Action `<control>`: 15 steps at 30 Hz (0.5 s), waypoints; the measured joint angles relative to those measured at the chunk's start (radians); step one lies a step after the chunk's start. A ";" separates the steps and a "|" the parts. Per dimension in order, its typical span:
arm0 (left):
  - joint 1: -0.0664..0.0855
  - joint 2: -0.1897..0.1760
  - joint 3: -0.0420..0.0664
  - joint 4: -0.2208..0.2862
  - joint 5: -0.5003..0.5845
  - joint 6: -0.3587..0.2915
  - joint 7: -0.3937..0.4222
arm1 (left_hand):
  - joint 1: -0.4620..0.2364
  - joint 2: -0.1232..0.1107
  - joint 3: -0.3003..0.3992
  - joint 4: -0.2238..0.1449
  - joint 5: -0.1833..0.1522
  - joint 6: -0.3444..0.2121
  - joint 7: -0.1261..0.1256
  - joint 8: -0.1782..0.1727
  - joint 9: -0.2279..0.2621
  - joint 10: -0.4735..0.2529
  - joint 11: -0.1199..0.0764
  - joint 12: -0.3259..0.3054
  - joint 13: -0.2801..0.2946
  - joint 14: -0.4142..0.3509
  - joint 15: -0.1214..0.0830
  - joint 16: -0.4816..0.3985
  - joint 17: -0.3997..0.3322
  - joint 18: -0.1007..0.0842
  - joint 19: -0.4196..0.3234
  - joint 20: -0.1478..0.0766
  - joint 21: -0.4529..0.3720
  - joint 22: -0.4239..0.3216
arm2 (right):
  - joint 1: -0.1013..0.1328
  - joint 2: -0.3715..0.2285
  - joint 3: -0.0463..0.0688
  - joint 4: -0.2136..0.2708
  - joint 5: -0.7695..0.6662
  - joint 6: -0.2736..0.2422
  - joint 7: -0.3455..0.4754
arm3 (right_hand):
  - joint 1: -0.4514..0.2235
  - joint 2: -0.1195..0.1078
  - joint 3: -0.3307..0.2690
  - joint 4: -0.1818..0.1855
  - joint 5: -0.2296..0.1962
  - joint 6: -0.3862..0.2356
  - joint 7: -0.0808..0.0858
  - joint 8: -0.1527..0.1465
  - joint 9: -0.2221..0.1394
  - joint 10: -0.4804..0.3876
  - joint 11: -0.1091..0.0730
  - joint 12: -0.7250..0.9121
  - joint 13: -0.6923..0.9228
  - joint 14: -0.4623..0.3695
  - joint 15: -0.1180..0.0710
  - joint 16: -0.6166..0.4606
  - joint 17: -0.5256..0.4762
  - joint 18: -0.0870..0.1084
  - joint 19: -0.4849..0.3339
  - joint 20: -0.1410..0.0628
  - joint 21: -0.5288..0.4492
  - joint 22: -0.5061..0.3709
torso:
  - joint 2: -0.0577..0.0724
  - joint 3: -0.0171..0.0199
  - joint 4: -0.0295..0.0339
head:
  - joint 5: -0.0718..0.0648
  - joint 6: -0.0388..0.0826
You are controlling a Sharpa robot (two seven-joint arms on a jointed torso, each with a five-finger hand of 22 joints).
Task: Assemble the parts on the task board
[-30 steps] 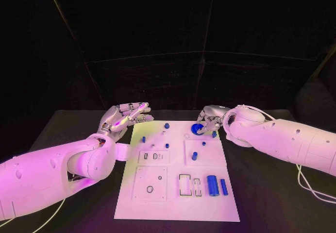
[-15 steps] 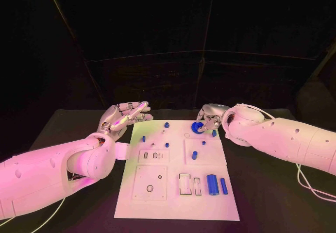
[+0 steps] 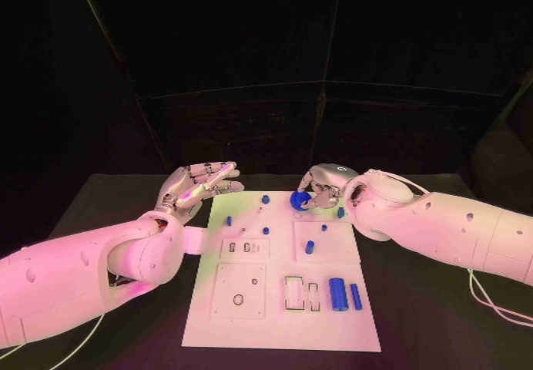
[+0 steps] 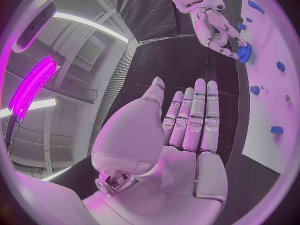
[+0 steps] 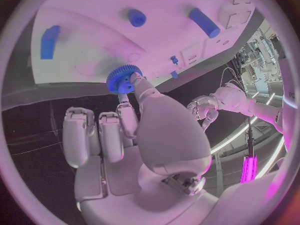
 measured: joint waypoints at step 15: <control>0.000 0.002 0.000 -0.001 0.000 0.000 -0.001 | 0.000 0.000 0.000 0.000 0.000 0.000 0.000 0.000 0.000 0.000 0.000 0.000 0.000 0.000 0.000 0.000 0.001 0.000 0.000 0.000 0.000 0.000 | 0.000 0.148 0.000 -0.029 -0.064 -0.041 -0.037 | -0.011 -0.010 0.029 0.004 -0.008 0.000 0.000 -0.011 -0.006 0.002 -0.002 0.000 0.001 -0.004 -0.003 0.000 0.000 0.000 0.000 0.000 0.004 0.000 | 0.002 -0.0003 0.0035 | 0.009 -0.005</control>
